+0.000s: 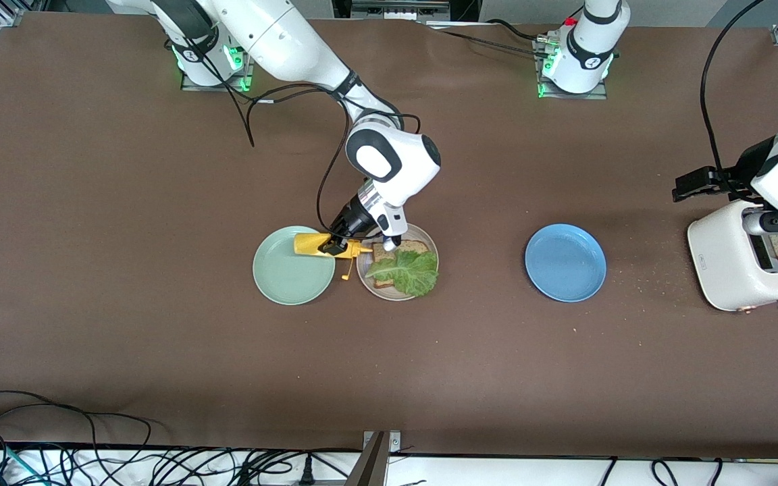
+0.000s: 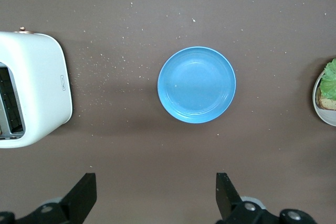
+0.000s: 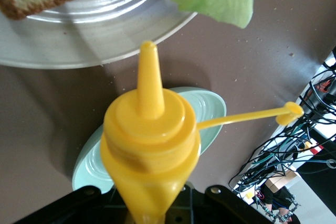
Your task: Make sandwich on beige plate with both arms
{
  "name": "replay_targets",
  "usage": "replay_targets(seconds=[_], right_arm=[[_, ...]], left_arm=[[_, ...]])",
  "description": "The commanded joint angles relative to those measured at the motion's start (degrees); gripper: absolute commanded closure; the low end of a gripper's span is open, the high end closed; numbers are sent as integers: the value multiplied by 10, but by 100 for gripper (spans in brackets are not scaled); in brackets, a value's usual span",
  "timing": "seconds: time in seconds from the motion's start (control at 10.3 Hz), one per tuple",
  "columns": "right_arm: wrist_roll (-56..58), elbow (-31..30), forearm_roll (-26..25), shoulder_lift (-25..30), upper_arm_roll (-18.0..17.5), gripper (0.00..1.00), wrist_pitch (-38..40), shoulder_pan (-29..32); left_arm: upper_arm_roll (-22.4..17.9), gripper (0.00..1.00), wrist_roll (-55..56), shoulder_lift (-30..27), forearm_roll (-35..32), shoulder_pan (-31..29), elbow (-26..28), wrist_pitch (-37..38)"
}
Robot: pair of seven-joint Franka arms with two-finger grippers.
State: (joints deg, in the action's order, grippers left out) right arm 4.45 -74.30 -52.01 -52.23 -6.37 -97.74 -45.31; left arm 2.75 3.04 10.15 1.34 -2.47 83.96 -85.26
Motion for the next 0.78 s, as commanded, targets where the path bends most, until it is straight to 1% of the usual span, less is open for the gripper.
replay_targets(seconds=[0.0, 0.19, 0.39, 0.48, 0.58, 0.68], right_arm=[[-3, 23, -11, -9, 8, 100, 19, -6], [3, 42, 4, 1, 12, 100, 23, 5], [38, 72, 62, 26, 11, 100, 26, 42], [42, 73, 97, 51, 12, 100, 26, 67], [47, 73, 149, 82, 8, 100, 25, 112], [80, 73, 201, 111, 6, 100, 24, 157]], left_arm=[[0, 0, -3, 3, -14, 3, -13, 10], [-2, 0, 9, 5, -14, 0, -13, 10], [-4, 0, 13, 7, -14, -4, -11, 10], [-5, 0, 14, 16, -14, -9, -10, 10], [-6, 0, 14, 31, -14, -13, -10, 12], [-6, 0, 14, 33, -15, -20, -5, 13]])
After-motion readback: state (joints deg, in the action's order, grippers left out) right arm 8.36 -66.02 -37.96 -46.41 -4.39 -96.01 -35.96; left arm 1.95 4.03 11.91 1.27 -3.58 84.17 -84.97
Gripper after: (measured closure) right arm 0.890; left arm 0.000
